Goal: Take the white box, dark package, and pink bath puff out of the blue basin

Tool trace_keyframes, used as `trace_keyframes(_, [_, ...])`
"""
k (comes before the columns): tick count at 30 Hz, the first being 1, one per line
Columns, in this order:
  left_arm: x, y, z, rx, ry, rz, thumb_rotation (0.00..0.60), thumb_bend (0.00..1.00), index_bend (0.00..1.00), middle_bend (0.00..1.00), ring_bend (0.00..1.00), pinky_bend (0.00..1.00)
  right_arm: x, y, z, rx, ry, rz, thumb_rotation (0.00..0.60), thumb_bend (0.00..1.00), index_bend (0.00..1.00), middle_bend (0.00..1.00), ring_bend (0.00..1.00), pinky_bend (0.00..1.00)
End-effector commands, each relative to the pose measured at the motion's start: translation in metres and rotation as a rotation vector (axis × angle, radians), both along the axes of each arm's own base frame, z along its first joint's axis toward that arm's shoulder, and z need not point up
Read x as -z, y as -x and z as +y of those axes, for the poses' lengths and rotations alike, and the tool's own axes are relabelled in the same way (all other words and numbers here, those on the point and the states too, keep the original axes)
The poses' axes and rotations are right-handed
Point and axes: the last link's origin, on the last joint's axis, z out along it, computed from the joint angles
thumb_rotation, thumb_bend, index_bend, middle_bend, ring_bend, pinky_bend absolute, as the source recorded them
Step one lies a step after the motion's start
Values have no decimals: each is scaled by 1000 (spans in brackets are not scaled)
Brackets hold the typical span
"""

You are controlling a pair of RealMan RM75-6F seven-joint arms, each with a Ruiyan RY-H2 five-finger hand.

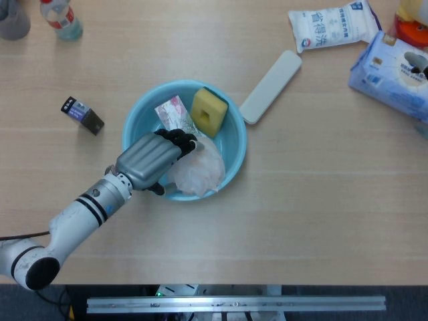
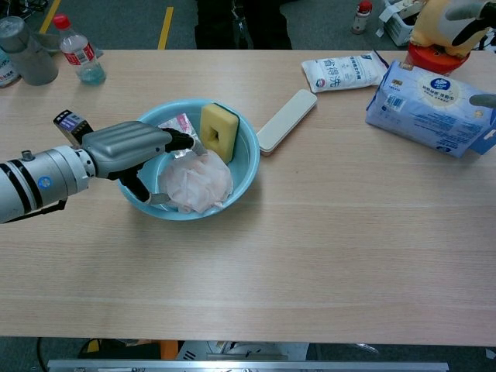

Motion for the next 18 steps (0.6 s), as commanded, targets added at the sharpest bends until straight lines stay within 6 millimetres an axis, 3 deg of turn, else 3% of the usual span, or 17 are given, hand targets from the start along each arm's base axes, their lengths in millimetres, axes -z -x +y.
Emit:
trace_keyframes(1, [4, -3, 1, -6, -7, -14, 600, 255, 263, 238, 214, 254, 0, 0, -1, 0, -1, -2, 600, 214, 0, 231, 72, 214])
trace_keyframes(10, [9, -10, -1, -61, 8, -103, 600, 272, 568, 604, 569, 474, -3, 0, -2, -2, 10, -12, 600, 214, 0, 232, 72, 214])
trace_keyframes(14, [0, -14, -2, -94, -7, -192, 600, 338, 663, 690, 636, 611, -4, 1, -1, 2, 12, -12, 600, 214, 0, 232, 73, 214])
trace_keyframes(18, [-15, -15, -6, -110, 15, -239, 600, 344, 673, 699, 644, 644, -5, 0, -1, 0, 14, -15, 600, 214, 0, 233, 72, 214])
